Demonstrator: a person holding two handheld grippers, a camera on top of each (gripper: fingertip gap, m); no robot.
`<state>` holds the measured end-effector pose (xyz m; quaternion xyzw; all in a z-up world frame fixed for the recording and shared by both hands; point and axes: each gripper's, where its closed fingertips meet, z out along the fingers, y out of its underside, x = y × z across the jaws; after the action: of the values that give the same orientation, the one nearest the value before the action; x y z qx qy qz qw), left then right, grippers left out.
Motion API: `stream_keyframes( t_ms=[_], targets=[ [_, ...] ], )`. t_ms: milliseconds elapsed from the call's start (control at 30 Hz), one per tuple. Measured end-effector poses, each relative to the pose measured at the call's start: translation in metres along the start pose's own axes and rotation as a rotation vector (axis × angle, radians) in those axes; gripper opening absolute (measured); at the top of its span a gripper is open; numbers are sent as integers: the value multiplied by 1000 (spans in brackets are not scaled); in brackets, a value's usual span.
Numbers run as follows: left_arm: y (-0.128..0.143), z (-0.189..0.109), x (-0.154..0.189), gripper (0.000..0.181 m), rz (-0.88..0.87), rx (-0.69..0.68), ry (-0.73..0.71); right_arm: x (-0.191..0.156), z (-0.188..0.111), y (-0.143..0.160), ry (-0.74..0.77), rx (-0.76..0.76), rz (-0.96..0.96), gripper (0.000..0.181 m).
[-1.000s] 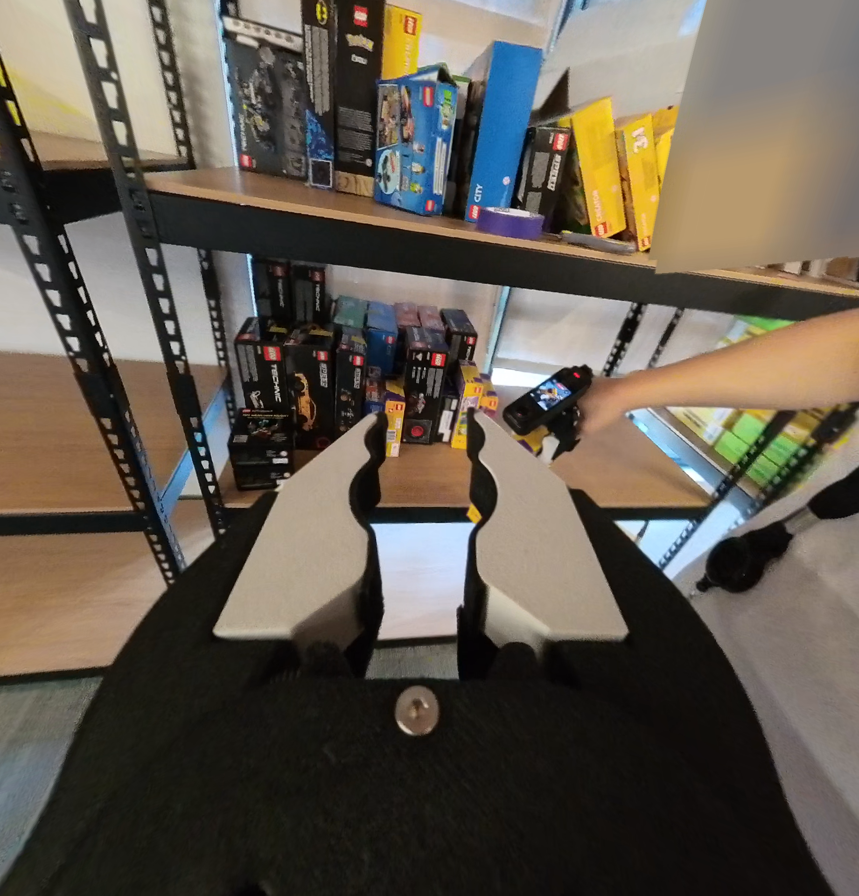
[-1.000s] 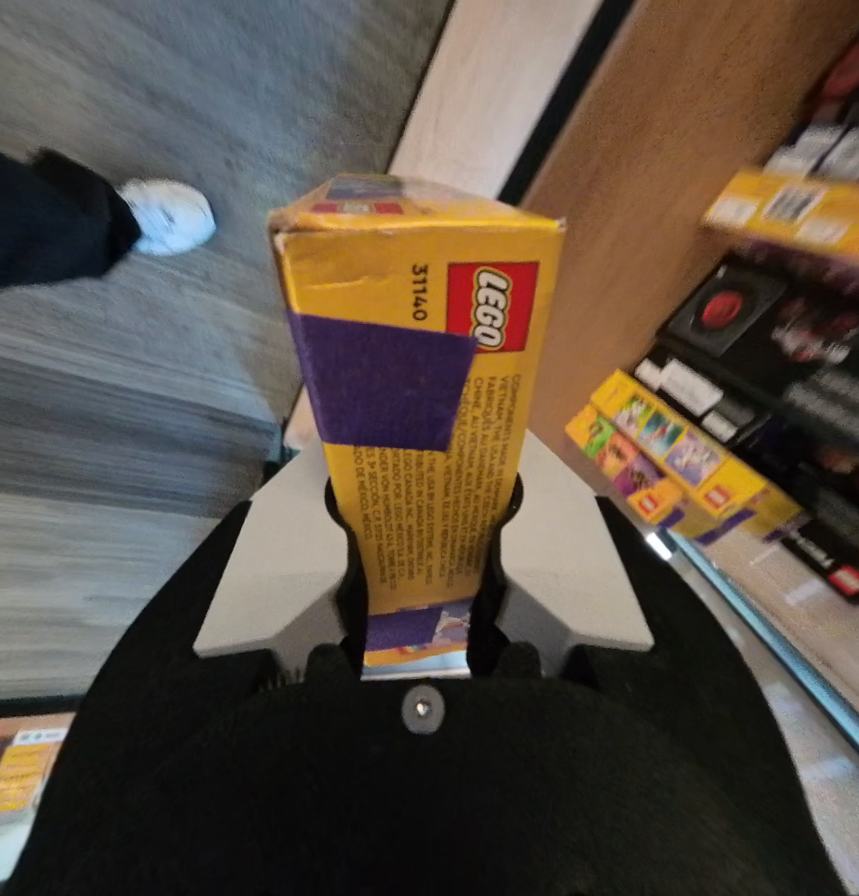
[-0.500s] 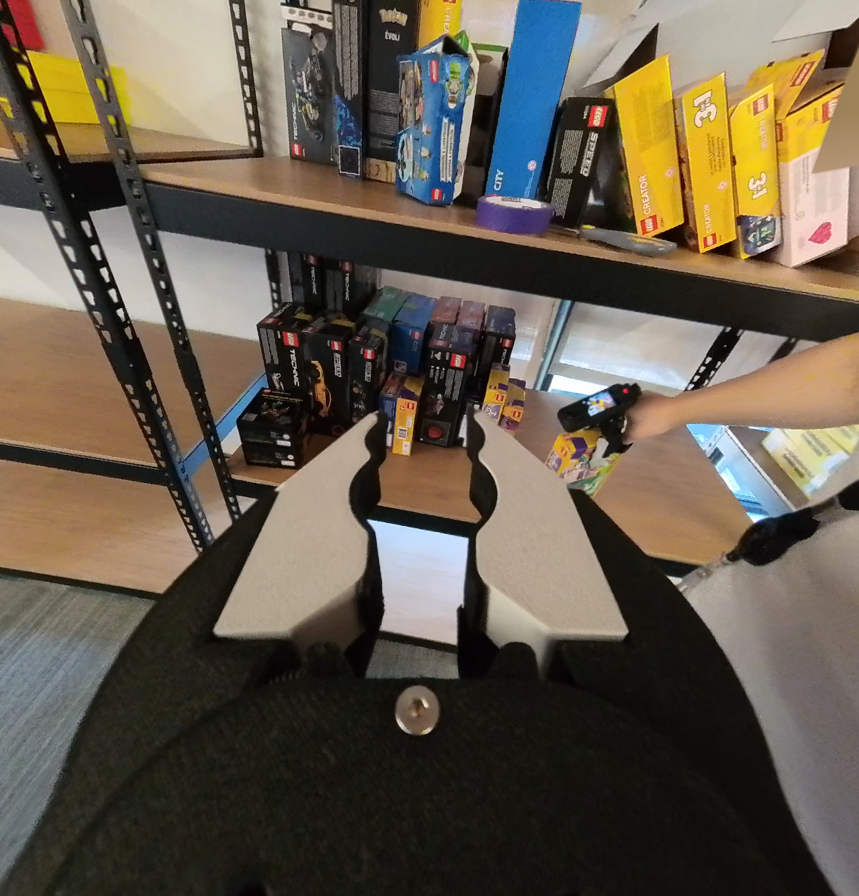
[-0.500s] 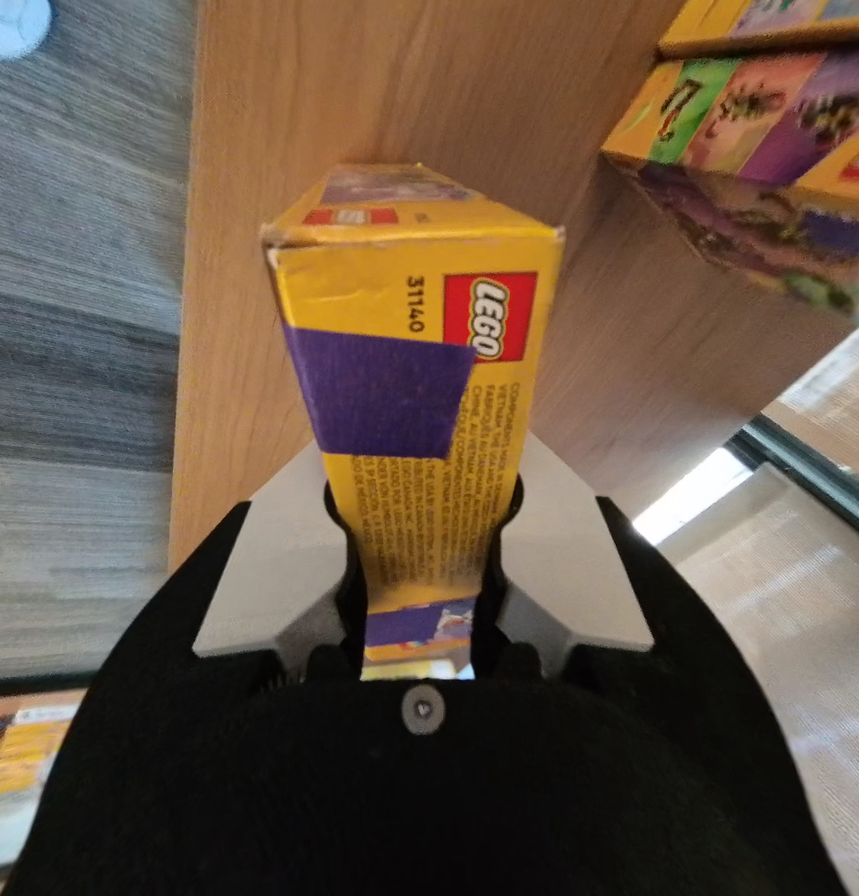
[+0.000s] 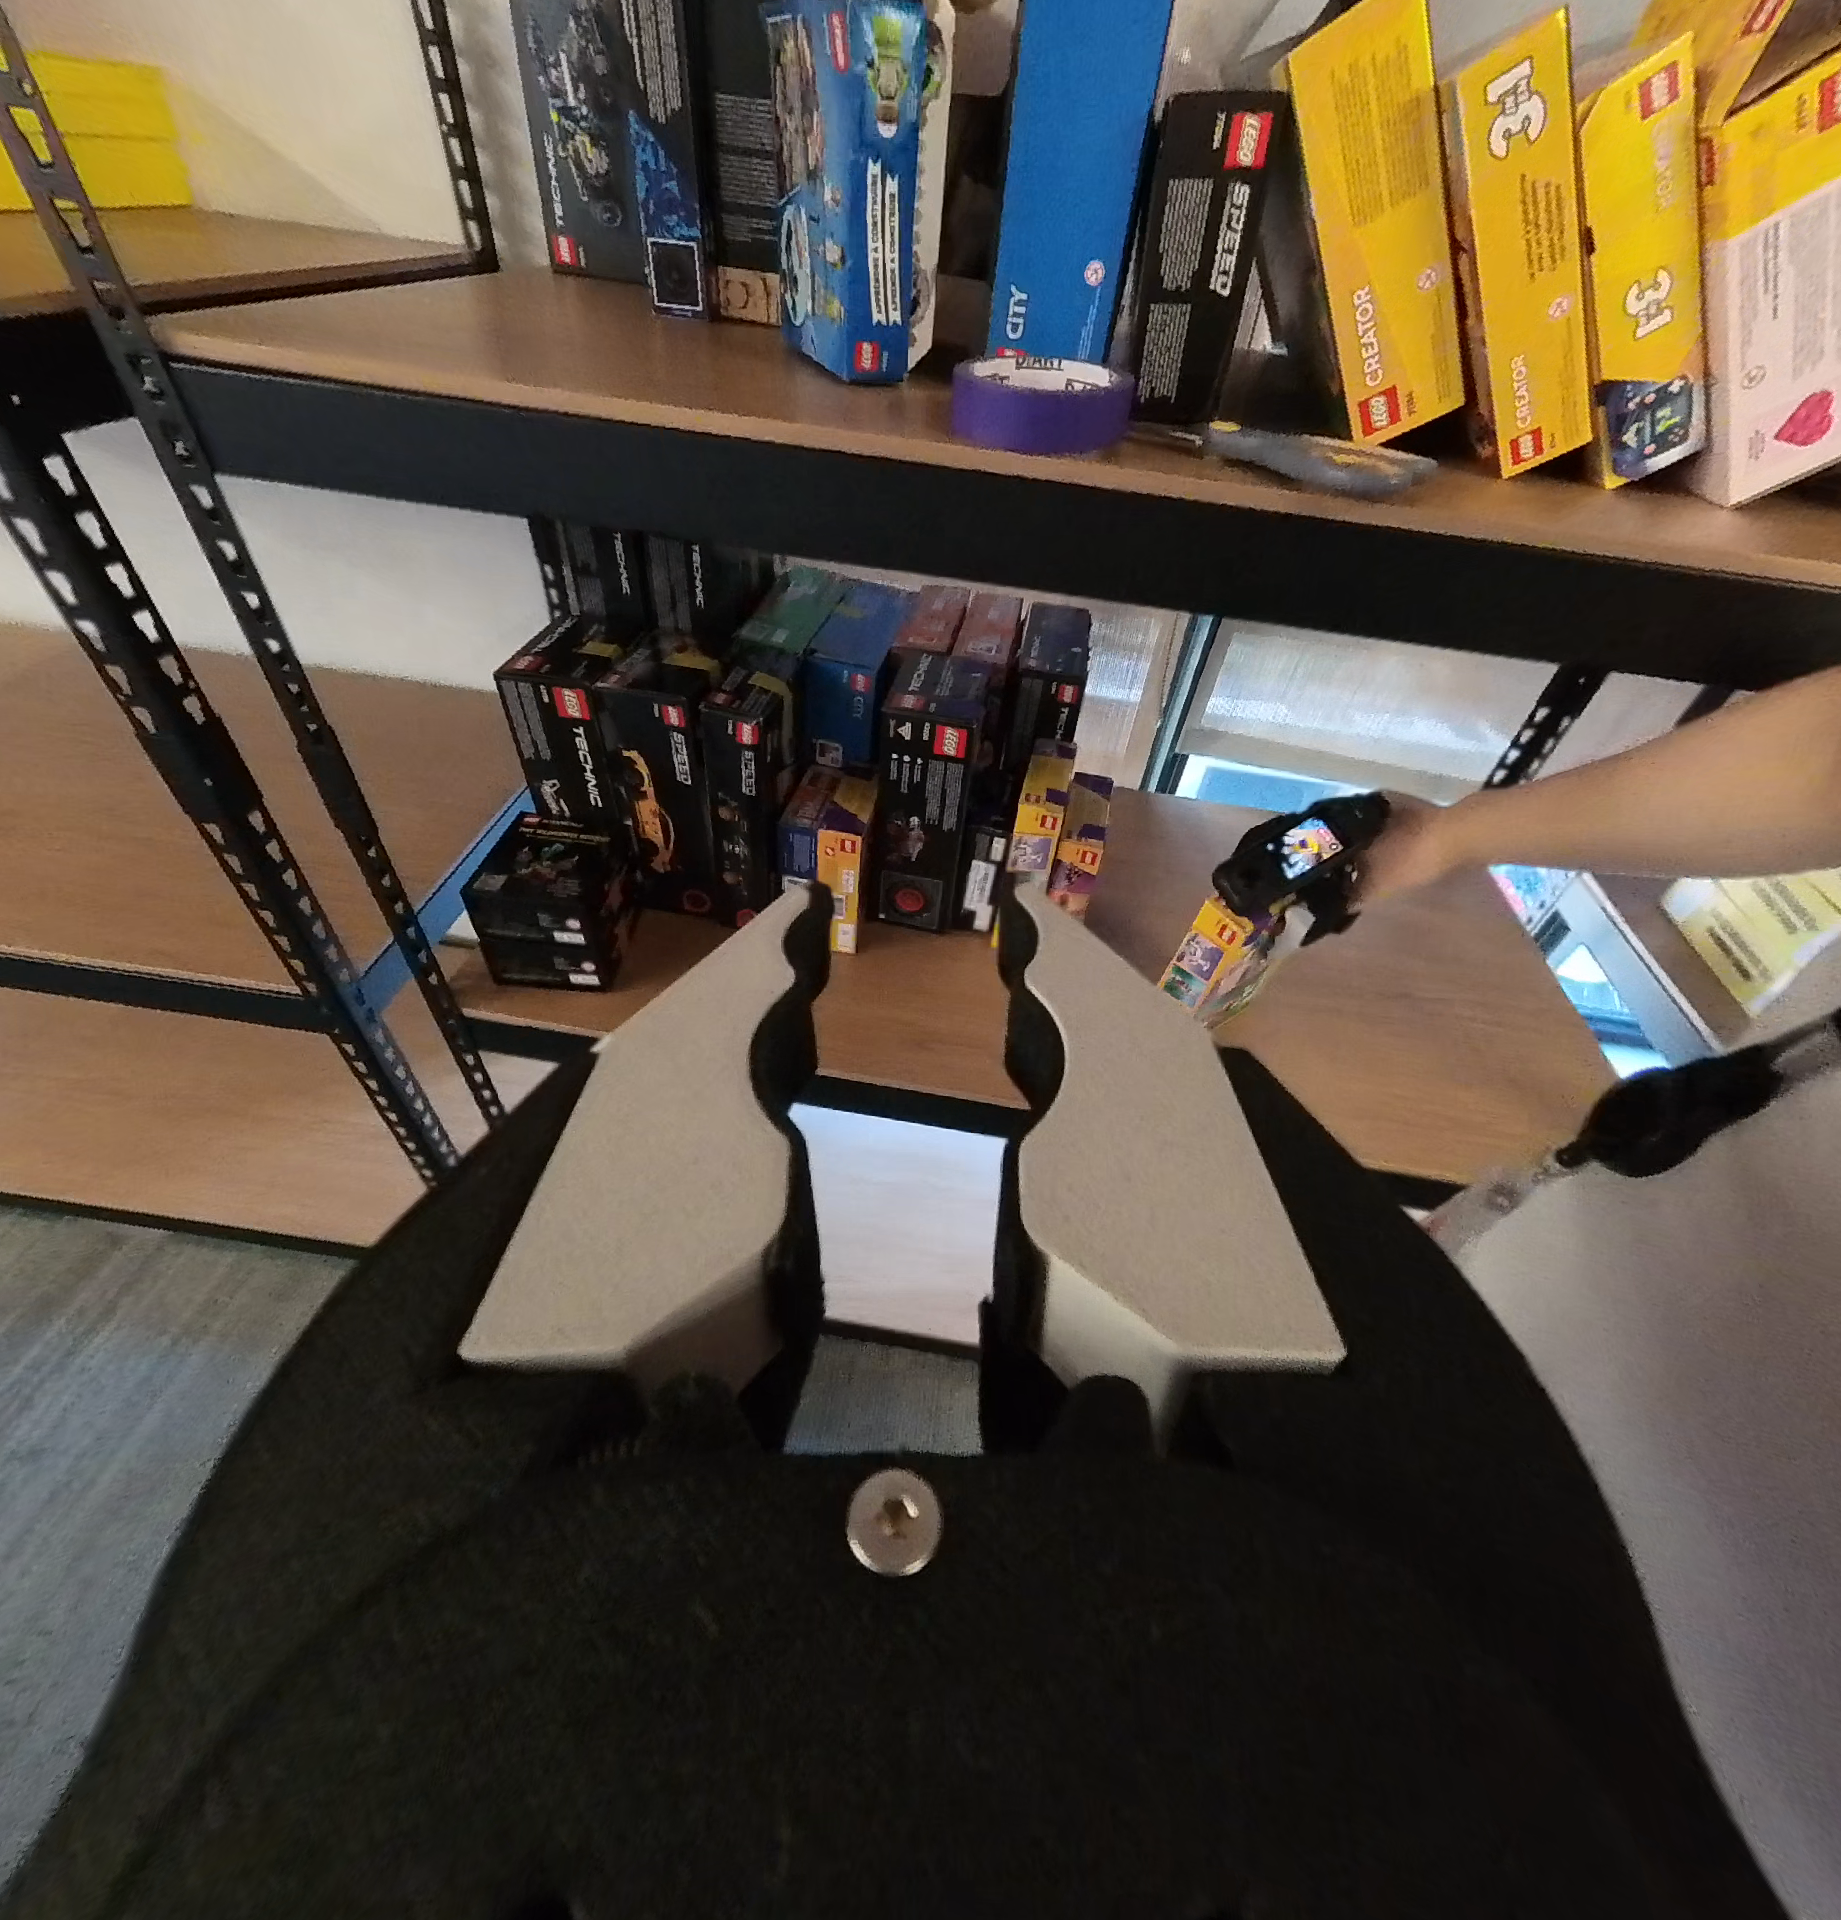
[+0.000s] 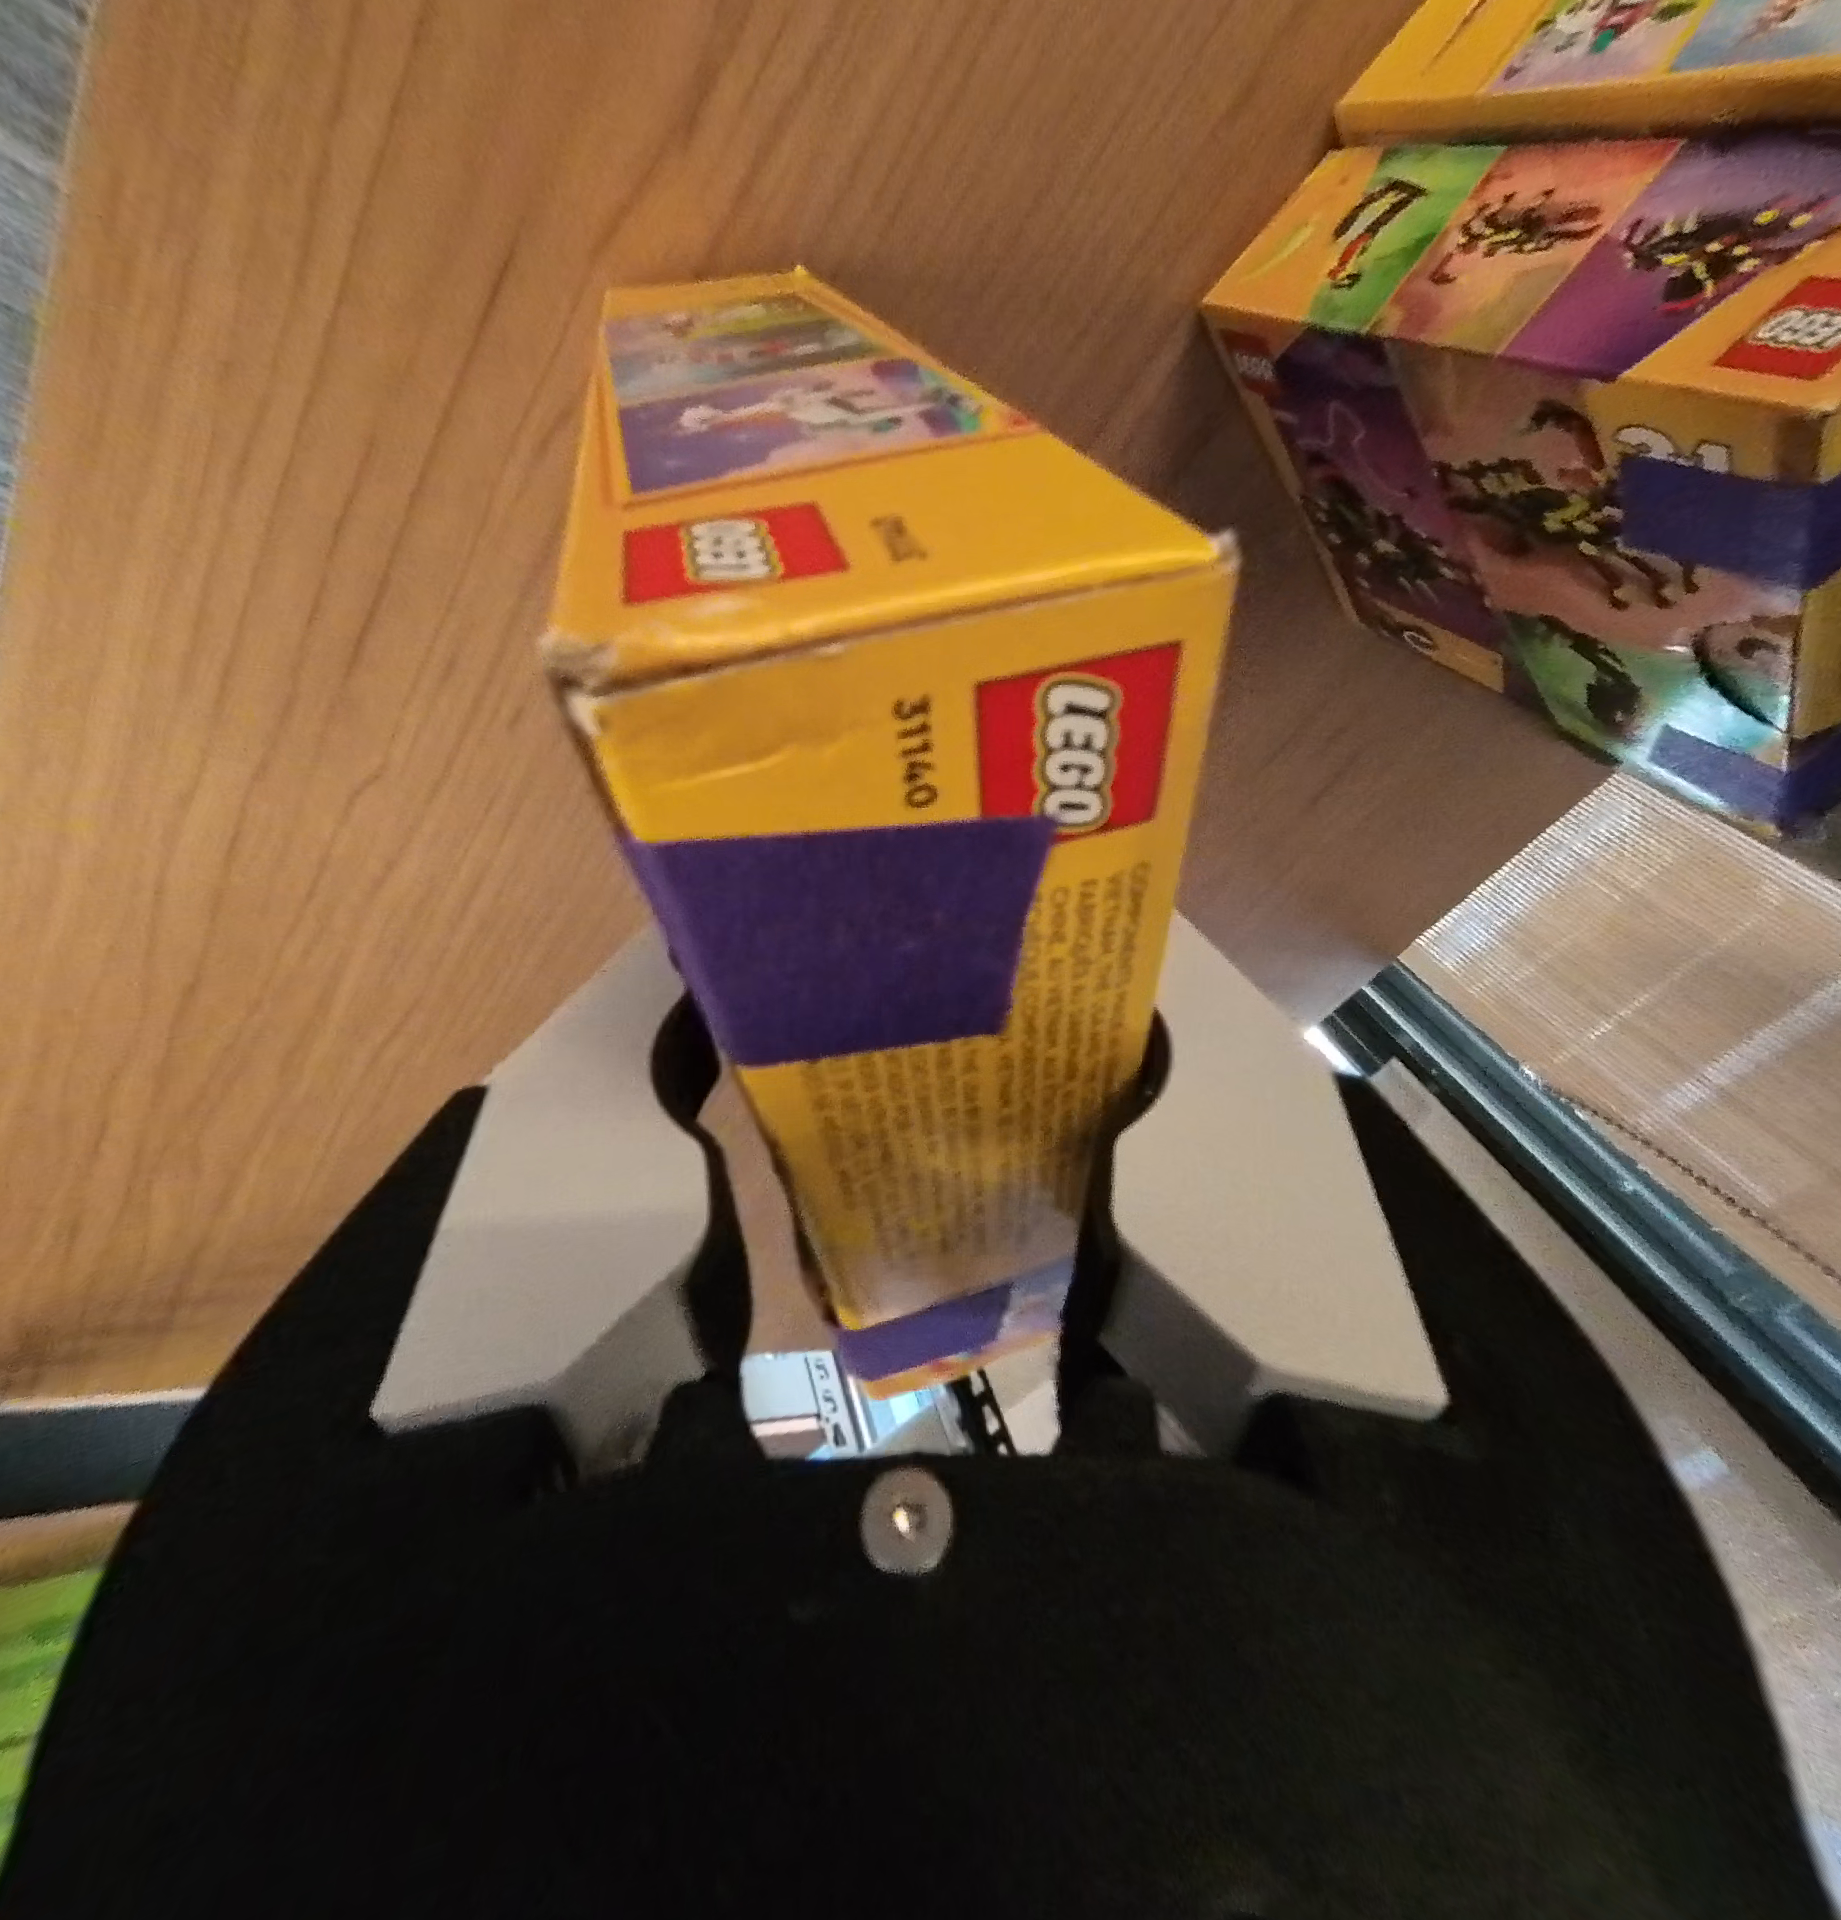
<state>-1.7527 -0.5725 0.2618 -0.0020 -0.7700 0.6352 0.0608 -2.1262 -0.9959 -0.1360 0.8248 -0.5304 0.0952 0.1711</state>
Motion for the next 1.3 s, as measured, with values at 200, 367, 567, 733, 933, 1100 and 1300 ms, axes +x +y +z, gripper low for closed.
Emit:
stream_keyframes(
  t_ms=[200, 367, 567, 733, 933, 1100, 1300],
  targets=[
    [-8, 11, 0, 30, 11, 0, 10, 13, -9, 7, 100, 5, 127, 106],
    [-9, 14, 3, 30, 8, 4, 34, 13, -22, 17, 118, 43, 282, 107],
    [0, 18, 9, 29, -7, 5, 88, 10, -28, 45, 151, -38, 380, 107],
    [10, 3, 13, 30, -16, 2, 111, -1, -43, 55, 171, -38, 500, 105],
    [24, -41, -1, 29, -65, 24, 92, -38, -75, 48, 162, 114, 947, 113],
    [41, -93, -10, 28, -108, 32, 76, -76, -113, 3, 82, 536, 1621, 111],
    [78, -156, -15, 25, -126, 40, 56, -123, -106, -54, -151, 705, 2057, 114]
  ],
)
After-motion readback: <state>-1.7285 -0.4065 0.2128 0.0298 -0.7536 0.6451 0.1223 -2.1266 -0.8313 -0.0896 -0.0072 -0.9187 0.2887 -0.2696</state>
